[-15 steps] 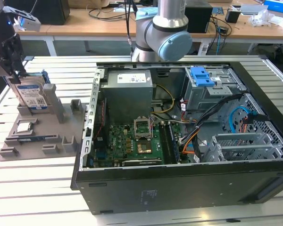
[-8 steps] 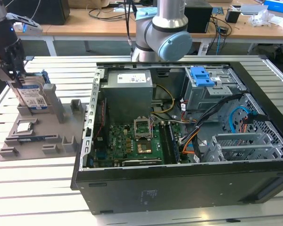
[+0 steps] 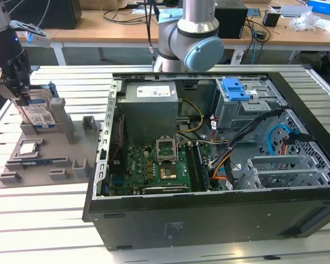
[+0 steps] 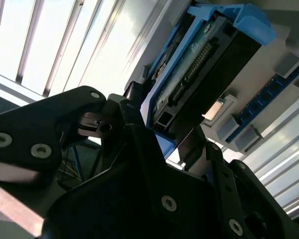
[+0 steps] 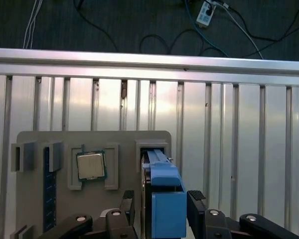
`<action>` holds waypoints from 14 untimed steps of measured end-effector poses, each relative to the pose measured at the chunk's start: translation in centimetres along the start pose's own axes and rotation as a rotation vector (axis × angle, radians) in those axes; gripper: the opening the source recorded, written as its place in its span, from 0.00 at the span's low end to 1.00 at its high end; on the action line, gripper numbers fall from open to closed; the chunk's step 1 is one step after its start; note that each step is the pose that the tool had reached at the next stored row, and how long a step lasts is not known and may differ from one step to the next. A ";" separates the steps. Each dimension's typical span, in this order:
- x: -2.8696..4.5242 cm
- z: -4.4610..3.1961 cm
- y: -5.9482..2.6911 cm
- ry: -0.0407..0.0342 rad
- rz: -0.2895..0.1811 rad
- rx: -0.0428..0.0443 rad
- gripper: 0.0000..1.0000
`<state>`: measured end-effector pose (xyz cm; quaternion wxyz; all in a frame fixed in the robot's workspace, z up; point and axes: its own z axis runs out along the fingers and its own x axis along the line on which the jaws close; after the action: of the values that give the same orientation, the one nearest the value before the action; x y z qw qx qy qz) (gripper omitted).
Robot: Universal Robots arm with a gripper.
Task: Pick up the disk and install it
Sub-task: 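Pick up the disk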
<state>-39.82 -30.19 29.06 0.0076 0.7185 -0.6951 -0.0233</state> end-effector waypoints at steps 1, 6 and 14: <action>-0.01 0.03 0.01 0.0002 0.000 0.0103 0.54; -0.01 0.06 0.30 0.0017 -0.001 0.0530 0.54; -0.03 0.35 1.00 0.0017 -0.001 0.0531 0.54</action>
<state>-40.83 -30.19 28.75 -0.0109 0.7188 -0.6951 -0.0043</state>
